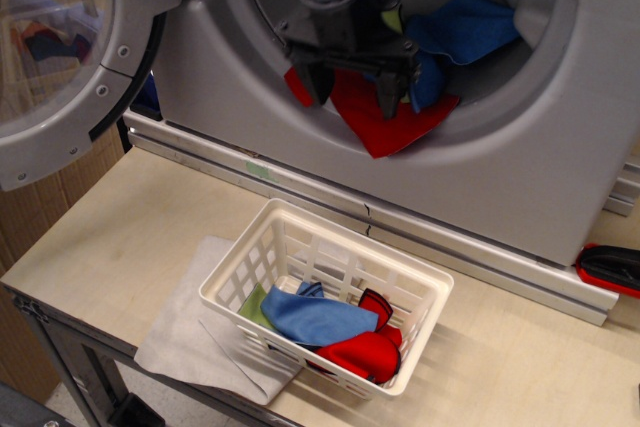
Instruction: Take clothes out of laundry machine
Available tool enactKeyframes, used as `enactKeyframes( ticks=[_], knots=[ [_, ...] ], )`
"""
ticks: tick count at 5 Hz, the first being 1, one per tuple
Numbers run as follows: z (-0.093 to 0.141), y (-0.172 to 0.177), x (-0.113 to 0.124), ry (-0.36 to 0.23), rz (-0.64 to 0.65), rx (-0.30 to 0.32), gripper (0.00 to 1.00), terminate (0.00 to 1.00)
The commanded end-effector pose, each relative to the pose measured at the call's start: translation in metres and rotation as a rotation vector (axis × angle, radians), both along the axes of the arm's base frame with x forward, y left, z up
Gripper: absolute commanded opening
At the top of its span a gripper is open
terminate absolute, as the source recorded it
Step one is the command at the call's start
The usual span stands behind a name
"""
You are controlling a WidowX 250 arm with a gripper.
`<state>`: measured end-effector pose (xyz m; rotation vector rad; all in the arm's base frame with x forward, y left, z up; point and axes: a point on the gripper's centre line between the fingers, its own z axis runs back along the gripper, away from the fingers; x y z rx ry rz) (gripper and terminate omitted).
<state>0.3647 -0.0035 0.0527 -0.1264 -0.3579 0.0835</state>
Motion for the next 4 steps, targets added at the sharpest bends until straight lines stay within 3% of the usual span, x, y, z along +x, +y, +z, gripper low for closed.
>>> enactKeyframes(
  ticks=[1, 3, 4],
  knots=[
    [0.046, -0.004, 0.008, -0.177, -0.023, 0.01, 1.0, 0.0],
    [0.058, -0.009, 0.004, -0.242, -0.044, 0.012, 1.0, 0.0],
    [0.059, -0.015, 0.021, -0.276, -0.075, -0.01, 1.0, 0.0]
  ],
)
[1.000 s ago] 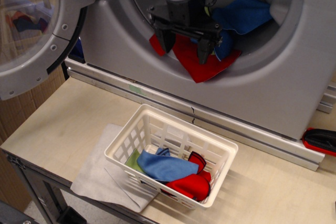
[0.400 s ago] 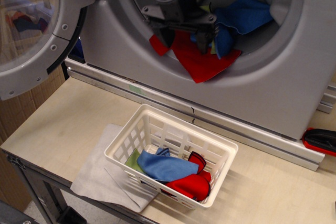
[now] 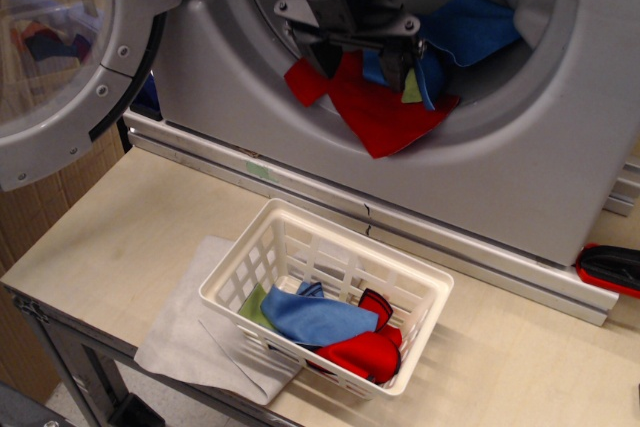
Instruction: Take clothes out of laundry machine
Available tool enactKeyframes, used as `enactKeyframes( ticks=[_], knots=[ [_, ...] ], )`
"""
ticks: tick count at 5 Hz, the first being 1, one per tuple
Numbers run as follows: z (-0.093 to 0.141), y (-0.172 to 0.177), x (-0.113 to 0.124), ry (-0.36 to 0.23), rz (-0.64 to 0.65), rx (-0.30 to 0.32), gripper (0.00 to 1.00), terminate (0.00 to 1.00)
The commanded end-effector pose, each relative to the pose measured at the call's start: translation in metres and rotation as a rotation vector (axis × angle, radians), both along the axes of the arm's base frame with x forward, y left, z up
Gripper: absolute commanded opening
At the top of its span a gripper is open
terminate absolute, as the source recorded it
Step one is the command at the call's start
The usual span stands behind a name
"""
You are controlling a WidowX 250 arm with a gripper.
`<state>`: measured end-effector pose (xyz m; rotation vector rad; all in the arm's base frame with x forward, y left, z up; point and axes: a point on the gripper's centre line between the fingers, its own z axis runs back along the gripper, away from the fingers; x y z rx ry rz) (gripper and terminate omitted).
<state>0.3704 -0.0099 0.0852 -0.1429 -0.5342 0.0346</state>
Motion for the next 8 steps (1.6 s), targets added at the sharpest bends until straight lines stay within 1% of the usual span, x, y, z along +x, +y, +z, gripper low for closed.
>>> enactKeyframes(
  ticks=[1, 2, 3, 4, 5, 6, 7, 8],
  knots=[
    [0.018, -0.017, 0.041, -0.098, -0.079, -0.022, 1.0, 0.0],
    [0.007, -0.022, 0.059, -0.079, -0.089, -0.047, 1.0, 0.0],
    [-0.009, -0.029, 0.069, 0.029, -0.093, -0.047, 1.0, 0.0],
    [-0.022, -0.029, 0.07, 0.176, -0.034, -0.025, 1.0, 0.0],
    [-0.03, -0.028, 0.068, 0.314, 0.041, 0.043, 1.0, 0.0],
    [-0.03, -0.022, 0.054, 0.426, 0.143, 0.08, 1.0, 0.0],
    [-0.03, -0.013, 0.034, 0.505, 0.202, 0.046, 1.0, 0.0],
    [-0.045, -0.011, 0.023, 0.465, 0.198, 0.045, 0.0, 0.0]
  ],
)
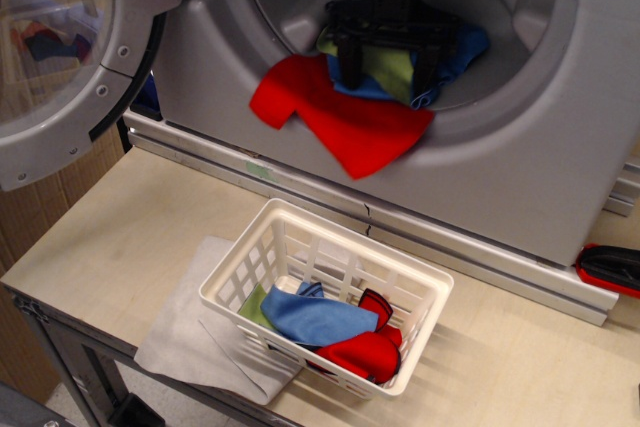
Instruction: Take clothes out of laundry machine
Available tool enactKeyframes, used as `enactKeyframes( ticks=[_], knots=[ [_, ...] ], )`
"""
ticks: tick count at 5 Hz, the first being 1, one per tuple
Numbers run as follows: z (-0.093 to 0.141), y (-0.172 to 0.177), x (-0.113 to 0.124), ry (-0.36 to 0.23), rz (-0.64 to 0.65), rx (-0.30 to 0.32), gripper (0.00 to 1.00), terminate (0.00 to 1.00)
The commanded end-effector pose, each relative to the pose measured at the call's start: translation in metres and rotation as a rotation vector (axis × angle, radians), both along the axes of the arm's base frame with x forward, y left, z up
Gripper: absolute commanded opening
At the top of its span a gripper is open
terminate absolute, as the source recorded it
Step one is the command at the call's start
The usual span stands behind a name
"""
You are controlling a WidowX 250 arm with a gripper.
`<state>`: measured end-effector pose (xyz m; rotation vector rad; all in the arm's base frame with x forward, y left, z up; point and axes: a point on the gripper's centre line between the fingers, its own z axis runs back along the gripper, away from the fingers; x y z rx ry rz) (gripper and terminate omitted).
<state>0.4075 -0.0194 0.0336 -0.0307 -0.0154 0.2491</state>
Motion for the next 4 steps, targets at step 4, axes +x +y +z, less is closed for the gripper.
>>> enactKeyframes(
  ticks=[4],
  knots=[
    [0.009, 0.01, -0.036, -0.292, -0.043, 0.131, 0.0, 0.0]
  ],
)
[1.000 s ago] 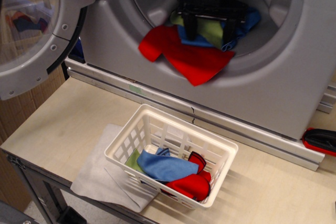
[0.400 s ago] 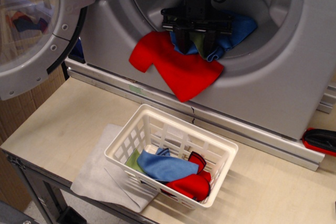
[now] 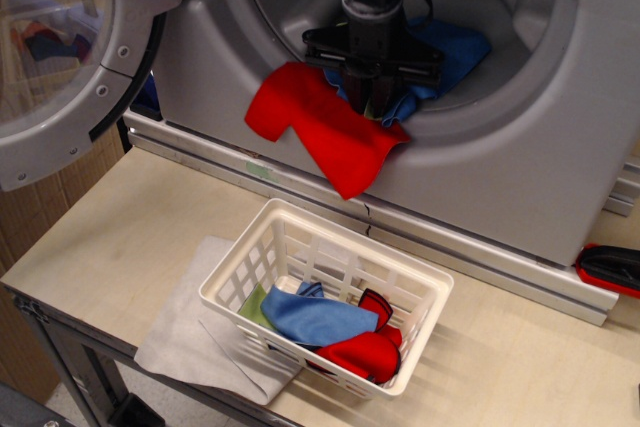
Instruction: Take clothes out of laundry machine
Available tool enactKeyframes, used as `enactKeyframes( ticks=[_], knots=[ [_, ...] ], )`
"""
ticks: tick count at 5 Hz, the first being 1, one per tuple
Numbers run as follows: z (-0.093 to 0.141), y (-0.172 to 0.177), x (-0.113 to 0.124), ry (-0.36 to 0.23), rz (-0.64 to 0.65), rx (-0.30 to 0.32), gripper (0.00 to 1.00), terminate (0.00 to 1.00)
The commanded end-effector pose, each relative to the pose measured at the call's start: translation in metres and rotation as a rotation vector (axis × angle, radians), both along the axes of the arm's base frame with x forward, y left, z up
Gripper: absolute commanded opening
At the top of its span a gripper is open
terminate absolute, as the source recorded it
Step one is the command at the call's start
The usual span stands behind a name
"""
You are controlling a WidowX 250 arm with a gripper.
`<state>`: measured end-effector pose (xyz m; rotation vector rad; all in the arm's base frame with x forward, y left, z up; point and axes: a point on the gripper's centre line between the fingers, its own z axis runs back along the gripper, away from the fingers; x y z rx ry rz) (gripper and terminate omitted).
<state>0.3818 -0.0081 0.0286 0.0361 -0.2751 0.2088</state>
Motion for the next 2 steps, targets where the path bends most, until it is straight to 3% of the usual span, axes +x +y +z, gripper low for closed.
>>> enactKeyframes(
  ticks=[1, 2],
  knots=[
    [0.035, -0.005, -0.01, -0.096, -0.029, 0.052, 0.0, 0.0],
    [0.066, -0.008, -0.026, -0.064, 0.045, 0.027, 0.0, 0.0]
  ],
)
